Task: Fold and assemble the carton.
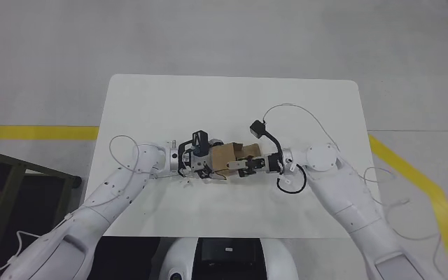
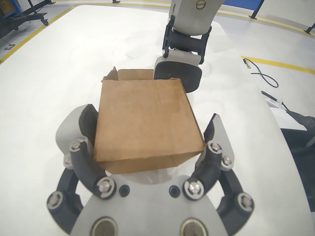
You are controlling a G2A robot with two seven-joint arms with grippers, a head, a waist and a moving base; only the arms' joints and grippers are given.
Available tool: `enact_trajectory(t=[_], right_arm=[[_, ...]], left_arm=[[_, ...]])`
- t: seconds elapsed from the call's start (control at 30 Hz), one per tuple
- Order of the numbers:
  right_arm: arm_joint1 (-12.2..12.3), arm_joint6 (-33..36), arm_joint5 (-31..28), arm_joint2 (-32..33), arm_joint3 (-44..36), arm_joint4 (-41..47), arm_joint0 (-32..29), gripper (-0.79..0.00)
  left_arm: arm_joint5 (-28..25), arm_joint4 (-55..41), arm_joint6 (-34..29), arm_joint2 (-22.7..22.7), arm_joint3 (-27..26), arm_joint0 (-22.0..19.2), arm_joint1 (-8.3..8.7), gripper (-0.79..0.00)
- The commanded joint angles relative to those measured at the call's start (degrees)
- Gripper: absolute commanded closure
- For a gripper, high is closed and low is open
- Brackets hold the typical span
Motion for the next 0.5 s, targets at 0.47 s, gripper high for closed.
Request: enact_trajectory(t=[0.47], right_arm=[[-0.5,0.8,-2.3,-0.4,7.0,1.1,3.3,-0.785]], left_arm=[[-0.9,1.8,1.2,-1.0,1.3,0.0,-0.25,-0.785]])
